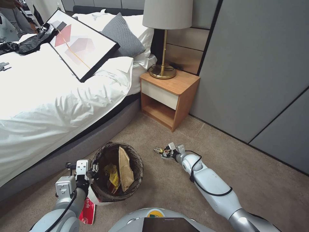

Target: Pick up the trash bin, then pick up the garbage from the floor and place it into the trash bin.

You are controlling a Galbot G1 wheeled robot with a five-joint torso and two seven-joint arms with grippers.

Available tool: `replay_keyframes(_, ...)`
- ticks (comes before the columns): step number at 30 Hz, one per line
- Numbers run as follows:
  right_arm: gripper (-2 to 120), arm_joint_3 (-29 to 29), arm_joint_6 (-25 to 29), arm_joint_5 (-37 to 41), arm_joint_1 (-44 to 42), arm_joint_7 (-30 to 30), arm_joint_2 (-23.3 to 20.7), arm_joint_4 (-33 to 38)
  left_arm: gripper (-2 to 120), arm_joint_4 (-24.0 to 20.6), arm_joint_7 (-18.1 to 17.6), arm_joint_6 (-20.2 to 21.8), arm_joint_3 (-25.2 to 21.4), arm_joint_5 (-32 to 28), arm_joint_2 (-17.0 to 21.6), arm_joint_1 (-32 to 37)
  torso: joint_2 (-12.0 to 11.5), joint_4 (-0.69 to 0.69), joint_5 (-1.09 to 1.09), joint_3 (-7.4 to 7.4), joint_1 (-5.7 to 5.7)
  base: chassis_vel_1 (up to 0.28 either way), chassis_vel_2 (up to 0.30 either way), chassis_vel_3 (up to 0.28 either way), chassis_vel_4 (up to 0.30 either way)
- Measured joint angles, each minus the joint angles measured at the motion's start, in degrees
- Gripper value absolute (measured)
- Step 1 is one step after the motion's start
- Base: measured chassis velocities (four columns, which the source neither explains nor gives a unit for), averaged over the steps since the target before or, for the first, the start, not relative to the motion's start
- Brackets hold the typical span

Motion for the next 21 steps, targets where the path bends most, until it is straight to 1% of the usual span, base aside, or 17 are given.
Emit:
replay_keyframes(10, 100, 0.6, 0.7, -2.5, 0.9, -0.1, 2.0, -4.6, 7, 0.0, 0.0, 0.0, 0.1, -0.4, 0.2, -0.3, 0.0, 0.00, 0.00, 0.00, 0.00, 0.000, 0.000, 0.000, 0.000)
replay_keyframes(21, 100, 0.3, 1.0, -3.3, 1.9, -0.3, 2.5, -6.9, 7, 0.0, 0.1, 0.0, 0.2, -0.4, 0.1, -0.2, 0.0, 0.00, 0.00, 0.00, 0.00, 0.000, 0.000, 0.000, 0.000)
